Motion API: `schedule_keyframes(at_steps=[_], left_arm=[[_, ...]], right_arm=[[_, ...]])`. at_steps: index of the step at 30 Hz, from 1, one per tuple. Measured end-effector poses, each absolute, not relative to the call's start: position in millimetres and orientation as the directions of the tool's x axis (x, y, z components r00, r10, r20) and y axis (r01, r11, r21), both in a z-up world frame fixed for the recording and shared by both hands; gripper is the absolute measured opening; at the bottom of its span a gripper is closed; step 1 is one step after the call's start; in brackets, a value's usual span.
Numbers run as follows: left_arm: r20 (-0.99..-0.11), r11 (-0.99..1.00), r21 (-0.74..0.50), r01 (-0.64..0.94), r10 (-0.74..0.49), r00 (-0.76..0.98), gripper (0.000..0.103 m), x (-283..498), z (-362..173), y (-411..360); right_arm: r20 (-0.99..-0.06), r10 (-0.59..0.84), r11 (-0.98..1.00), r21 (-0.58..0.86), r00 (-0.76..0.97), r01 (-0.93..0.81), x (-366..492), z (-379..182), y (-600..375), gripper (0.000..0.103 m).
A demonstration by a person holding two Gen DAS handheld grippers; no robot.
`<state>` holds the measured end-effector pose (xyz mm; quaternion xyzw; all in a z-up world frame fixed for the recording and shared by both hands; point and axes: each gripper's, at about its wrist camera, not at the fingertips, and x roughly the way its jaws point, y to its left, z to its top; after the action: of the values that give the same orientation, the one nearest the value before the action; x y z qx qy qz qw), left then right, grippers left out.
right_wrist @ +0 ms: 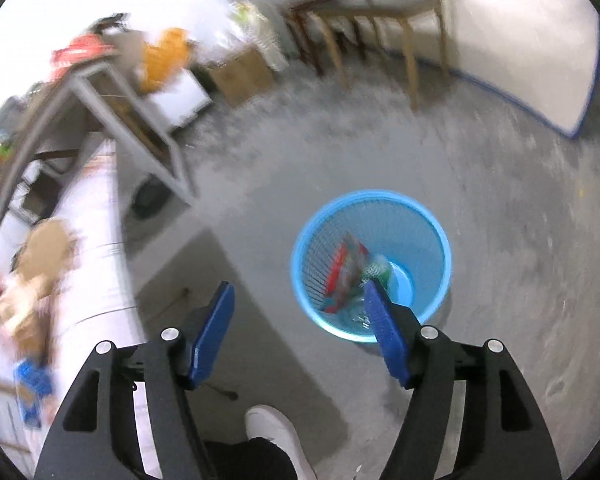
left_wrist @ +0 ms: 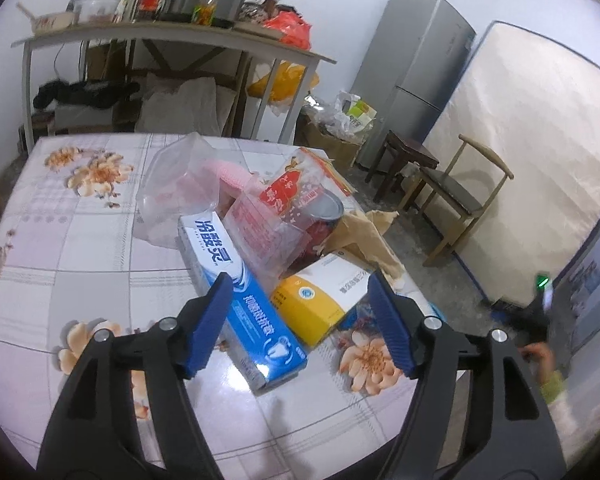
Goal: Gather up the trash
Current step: 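Move the right gripper to the blue plastic bag and grasp it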
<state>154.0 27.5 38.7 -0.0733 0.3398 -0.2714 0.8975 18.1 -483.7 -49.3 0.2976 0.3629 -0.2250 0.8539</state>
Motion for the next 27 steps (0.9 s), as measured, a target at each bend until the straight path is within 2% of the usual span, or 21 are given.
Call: schedule_keyframes(at_steps=[3, 7, 13, 17, 24, 27], left_arm=[[-0.558, 0.848, -0.244, 0.470, -0.520, 0.647, 0.070, 136, 38, 26], [-0.555, 0.856, -0.161, 0.492, -0.490, 0.672, 0.071, 117, 32, 24], [-0.577, 0.853, -0.133, 0.504, -0.481, 0.660, 0.071, 102, 18, 18], [-0.579, 0.845, -0.135, 0.517, -0.491, 0.651, 0.071, 102, 17, 18], [-0.595, 0.836, -0.146, 0.529, -0.501, 0.628, 0.071, 115, 19, 19], [-0.606, 0.833, -0.164, 0.529, -0.508, 0.612, 0.071, 121, 18, 18]], right_arm=[[-0.687, -0.121, 0.807, 0.352, 0.716, 0.474, 17, -12, -441, 0.067], [-0.635, 0.038, 0.894, 0.367, 0.772, 0.258, 35, 12, -377, 0.074], [-0.678, 0.197, 0.931, 0.355, 0.708, 0.081, 81, -1, -303, 0.075], [-0.701, 0.249, 0.925, 0.376, 0.668, 0.050, 102, -15, -274, 0.075], [-0.735, 0.245, 0.934, 0.353, 0.632, 0.048, 128, -31, -251, 0.073], [-0.743, 0.238, 0.937, 0.346, 0.625, 0.055, 133, -34, -251, 0.065]])
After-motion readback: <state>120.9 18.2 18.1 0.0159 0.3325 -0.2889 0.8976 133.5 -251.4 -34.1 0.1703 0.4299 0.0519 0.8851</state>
